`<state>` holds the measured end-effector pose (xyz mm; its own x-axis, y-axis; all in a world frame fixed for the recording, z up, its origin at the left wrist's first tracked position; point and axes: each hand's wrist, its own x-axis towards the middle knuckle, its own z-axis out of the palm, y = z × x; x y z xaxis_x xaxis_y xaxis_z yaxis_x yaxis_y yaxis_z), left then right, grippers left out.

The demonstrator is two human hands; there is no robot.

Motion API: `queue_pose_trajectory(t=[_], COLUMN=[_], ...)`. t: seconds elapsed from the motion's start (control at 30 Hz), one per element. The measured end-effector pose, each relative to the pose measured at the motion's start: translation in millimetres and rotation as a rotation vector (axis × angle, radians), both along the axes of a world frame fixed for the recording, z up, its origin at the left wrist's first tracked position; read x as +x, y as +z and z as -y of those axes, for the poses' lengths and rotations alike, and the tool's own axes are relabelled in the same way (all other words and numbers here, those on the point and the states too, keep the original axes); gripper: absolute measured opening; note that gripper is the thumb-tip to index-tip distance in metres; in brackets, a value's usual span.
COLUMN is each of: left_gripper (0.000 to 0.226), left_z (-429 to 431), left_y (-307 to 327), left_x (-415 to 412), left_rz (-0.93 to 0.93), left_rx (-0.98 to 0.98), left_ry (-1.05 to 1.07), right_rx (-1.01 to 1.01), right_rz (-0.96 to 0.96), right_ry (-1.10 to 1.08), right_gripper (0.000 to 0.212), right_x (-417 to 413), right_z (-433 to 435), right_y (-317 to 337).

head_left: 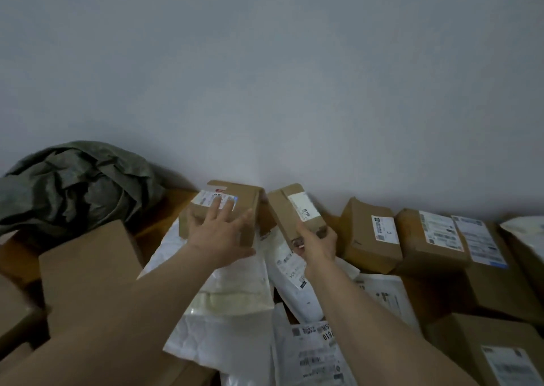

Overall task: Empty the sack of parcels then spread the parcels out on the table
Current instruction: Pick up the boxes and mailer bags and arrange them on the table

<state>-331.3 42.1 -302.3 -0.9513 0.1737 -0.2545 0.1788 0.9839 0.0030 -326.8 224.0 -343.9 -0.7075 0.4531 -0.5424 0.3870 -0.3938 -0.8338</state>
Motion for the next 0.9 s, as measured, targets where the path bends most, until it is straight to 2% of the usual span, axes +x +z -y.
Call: queue_pose_trajectory(t=[0.1, 0.17, 0.2, 0.27, 0.37, 0.4, 0.47, 0.5, 0.57, 0.63, 0.73, 0.8, 0.9], left_gripper=[0.071, 0.059, 0.051, 0.038, 0.036, 0.042, 0.060, 0.067, 0.068, 0.061, 0.063, 0.075, 0.091], left_z=[-7.5, -9.0, -9.5, -11.3, -16.7, -18.2, -21.2, -22.4, -23.6, -22.5, -20.9, -22.6, -27.7], left_y=[-10.4, -14.5, -15.2, -16.7, -21.7, -24.2, -27.1, -28.0, -28.5, -28.2, -28.4, -28.2, -26.3], left_x=[-9.7, -14.9, -16.8, -19.6, -20.8, -20.2, -17.2, -15.6, -13.2, -13.1, -13.4, -11.3, -5.8], left_rz=[-0.018, -0.036, -0.044, -0.064, -0.094, -0.088, -0.053, -0.037, -0.024, -0.036, -0.016, 0.012, 0.042], left_rx=[-0.072, -0.067, -0.038, 0.022, 0.062, 0.065, 0.022, -0.017, -0.072, -0.077, -0.062, -0.060, -0.061], left_ry=[-0.104, -0.093, -0.068, -0.024, -0.018, -0.020, -0.038, -0.049, -0.059, -0.059, -0.045, -0.010, 0.042], right_rx=[-0.014, -0.032, 0.035, 0.382, 1.017, 1.129, 1.193, 1.207, 1.280, 1.296, 1.077, 1.043, 1.164], right_rz=[0.011, 0.024, 0.054, 0.142, 0.295, 0.369, 0.486, 0.507, 0.493, 0.429, 0.320, 0.338, 0.426], right_ry=[-0.018, 0.030, 0.095, 0.286, 0.689, 0.813, 0.966, 1.001, 1.019, 1.009, 1.010, 1.063, 1.092], right_gripper=[0.065, 0.052, 0.049, 0.053, 0.074, 0.090, 0.122, 0.127, 0.115, 0.088, 0.046, 0.036, 0.032], right_x=[-12.9, -19.6, -21.1, -21.6, -15.0, -12.5, -7.9, -5.4, -1.6, 0.2, -2.7, -7.5, -11.2], right_z=[-3.9, -5.0, -5.8, -13.8, -34.7, -40.0, -44.5, -44.5, -42.4, -39.6, -40.6, -48.3, -62.3], right_y=[-14.3, -18.5, -19.7, -24.8, -33.0, -35.9, -39.8, -40.4, -41.0, -39.2, -25.8, -6.9, 28.9])
